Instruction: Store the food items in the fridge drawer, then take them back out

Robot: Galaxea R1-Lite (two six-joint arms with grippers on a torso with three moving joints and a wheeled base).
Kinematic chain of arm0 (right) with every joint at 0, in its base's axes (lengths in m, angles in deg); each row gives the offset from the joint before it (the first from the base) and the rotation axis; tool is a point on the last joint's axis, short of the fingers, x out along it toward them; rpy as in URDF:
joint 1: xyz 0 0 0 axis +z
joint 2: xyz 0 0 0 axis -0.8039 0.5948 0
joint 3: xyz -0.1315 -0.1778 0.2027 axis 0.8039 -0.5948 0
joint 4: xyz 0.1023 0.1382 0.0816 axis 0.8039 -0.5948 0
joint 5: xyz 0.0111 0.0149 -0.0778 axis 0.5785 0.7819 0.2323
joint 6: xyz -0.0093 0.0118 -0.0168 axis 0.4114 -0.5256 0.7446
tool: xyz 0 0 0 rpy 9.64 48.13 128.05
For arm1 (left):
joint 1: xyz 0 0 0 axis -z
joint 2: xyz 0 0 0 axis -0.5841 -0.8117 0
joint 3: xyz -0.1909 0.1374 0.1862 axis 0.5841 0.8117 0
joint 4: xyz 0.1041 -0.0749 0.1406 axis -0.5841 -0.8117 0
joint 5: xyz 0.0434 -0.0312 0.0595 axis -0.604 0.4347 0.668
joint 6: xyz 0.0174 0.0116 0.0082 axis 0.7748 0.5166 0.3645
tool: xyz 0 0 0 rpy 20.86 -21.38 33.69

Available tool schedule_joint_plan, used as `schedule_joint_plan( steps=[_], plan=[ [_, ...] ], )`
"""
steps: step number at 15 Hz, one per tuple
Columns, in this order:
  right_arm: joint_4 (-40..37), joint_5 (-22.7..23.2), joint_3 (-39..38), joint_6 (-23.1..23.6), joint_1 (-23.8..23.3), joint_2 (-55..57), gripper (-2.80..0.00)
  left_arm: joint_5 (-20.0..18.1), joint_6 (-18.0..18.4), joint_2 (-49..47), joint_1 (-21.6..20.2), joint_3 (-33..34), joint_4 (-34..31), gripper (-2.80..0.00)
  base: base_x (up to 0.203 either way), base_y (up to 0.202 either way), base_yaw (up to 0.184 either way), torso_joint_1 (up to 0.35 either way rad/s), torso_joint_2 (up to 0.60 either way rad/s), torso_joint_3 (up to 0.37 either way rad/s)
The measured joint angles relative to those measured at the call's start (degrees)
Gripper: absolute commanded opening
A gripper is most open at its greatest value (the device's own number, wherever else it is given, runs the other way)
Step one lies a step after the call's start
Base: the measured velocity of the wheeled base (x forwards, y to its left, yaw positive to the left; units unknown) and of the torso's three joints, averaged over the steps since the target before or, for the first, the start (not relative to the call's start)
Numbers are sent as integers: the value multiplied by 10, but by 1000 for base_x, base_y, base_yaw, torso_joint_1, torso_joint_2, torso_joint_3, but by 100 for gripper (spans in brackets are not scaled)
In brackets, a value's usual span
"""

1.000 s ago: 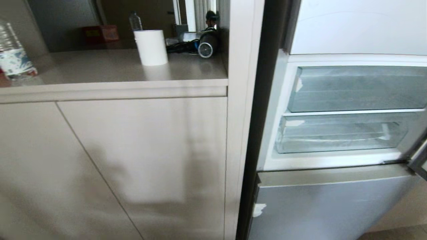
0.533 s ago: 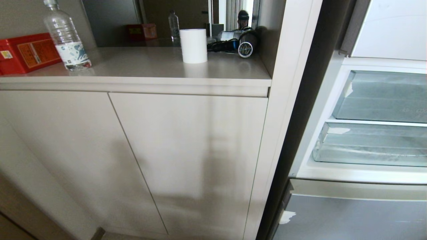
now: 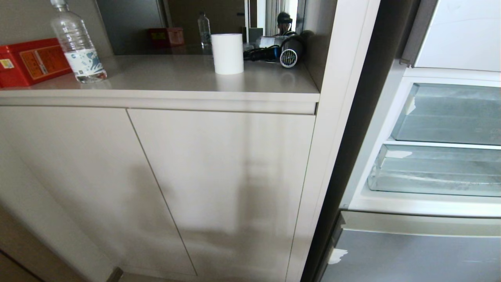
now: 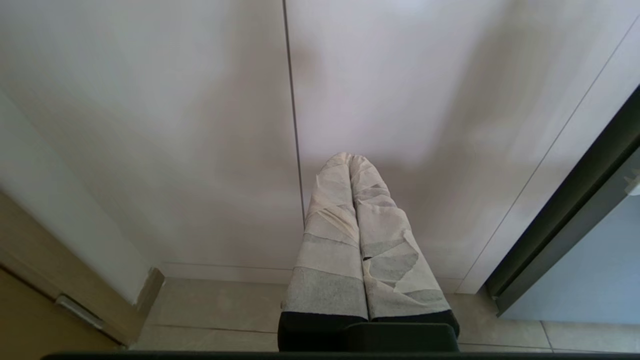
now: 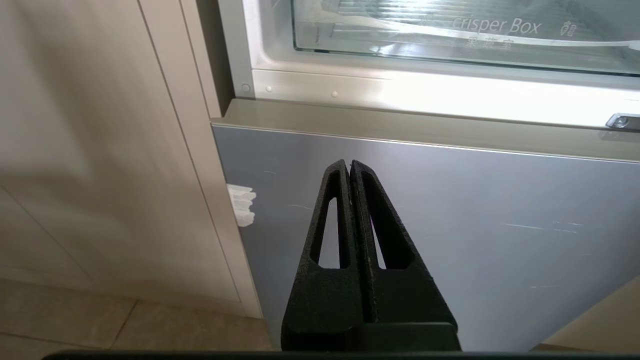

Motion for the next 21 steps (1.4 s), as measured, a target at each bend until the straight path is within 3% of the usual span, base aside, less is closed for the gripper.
schedule_joint_plan(
  steps=[21],
  plan=[
    [-6,0,19,-1,0,2,-280,0,0,0,0,0,0,-280,0,0,0,0,0,0]
  ],
)
